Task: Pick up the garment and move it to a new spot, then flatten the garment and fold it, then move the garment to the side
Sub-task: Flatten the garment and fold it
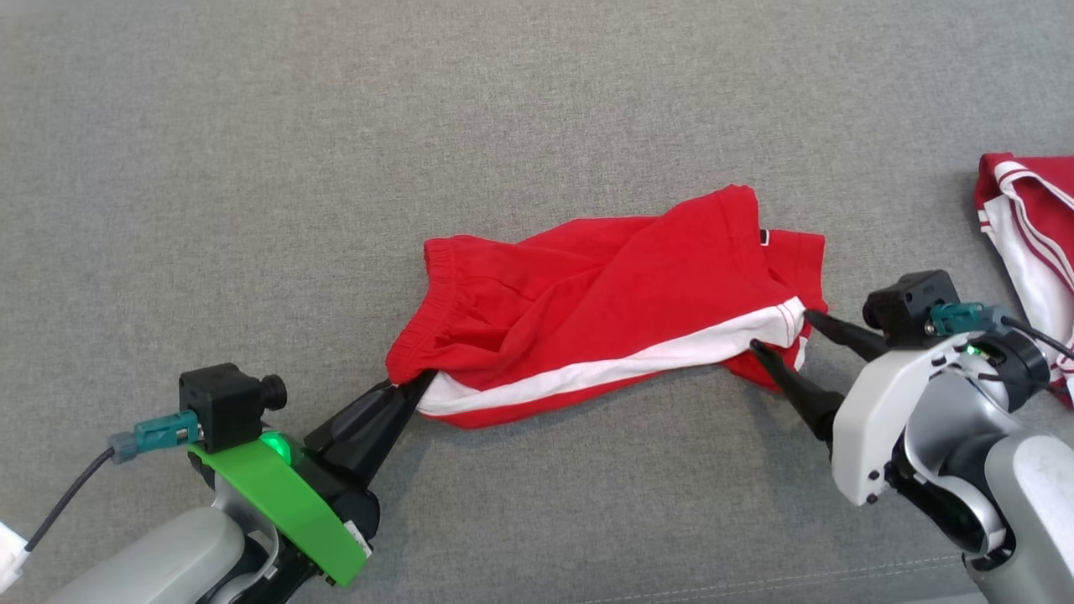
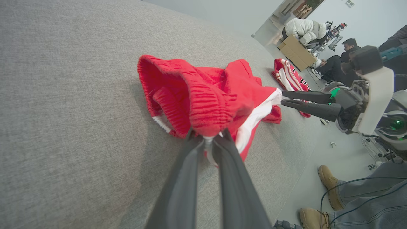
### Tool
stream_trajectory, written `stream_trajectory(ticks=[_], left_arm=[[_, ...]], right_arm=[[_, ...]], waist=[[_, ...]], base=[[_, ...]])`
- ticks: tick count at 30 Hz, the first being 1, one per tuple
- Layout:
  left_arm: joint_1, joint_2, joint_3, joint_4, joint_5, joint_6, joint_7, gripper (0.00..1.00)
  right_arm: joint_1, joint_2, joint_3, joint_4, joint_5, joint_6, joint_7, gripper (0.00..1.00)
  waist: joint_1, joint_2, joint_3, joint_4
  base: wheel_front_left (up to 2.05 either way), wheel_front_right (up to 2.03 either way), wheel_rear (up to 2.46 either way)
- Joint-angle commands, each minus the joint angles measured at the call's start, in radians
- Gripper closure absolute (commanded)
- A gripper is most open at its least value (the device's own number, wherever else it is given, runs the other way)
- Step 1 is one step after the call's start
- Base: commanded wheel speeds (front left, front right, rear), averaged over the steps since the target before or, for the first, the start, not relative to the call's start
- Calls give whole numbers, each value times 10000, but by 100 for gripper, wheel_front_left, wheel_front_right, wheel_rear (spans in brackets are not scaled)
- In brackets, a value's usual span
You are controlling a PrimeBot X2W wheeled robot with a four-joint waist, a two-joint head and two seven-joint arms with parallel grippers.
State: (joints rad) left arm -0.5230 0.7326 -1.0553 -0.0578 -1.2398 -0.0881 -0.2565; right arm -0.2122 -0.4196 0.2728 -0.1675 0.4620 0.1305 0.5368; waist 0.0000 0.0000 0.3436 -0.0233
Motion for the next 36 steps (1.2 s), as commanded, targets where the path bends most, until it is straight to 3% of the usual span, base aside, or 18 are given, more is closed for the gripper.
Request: stream_trajectory(ticks=[1,4,11,13,14,15,16,18,21,36], left_arm=[[-58,-56,19,11,99,-33,-1,100],[-145,-76,1,43,140,-79,25,100],[-218,-102,10,141,149,-139,28,100],[-225,-97,29,157,137,-153,22,100],[-221,-83,34,165,130,-162,20,100],[-221,-83,34,165,130,-162,20,100],[-216,-72,39,175,130,-170,18,100],[-206,-55,43,195,134,-157,15,100],[-209,-28,52,209,130,-157,14,100],[-60,175,140,51,64,17,8,100]], right_arm=[[-213,-9,-5,109,-96,3,57,0],[-448,-10,40,311,-130,3,108,0],[-591,63,63,656,6,3,140,27],[-571,79,83,701,15,3,125,31],[-571,83,87,720,20,3,105,39],[-571,83,87,720,20,3,105,39],[-563,76,98,746,32,3,91,52],[-582,56,100,770,41,3,57,65],[-638,-11,105,702,83,2,16,99],[-290,-167,-535,-288,295,2,230,100]], waist=[[0,0,97,49],[0,0,202,130],[0,0,323,281],[0,0,329,288],[0,0,330,285],[0,0,330,285],[0,0,328,280],[0,0,311,265],[0,0,272,226],[0,0,-18,100]], base=[[0,0,0],[0,0,0],[0,0,0],[0,0,0],[0,0,0],[0,0,0],[0,0,0],[0,0,0],[0,0,0],[0,0,0]])
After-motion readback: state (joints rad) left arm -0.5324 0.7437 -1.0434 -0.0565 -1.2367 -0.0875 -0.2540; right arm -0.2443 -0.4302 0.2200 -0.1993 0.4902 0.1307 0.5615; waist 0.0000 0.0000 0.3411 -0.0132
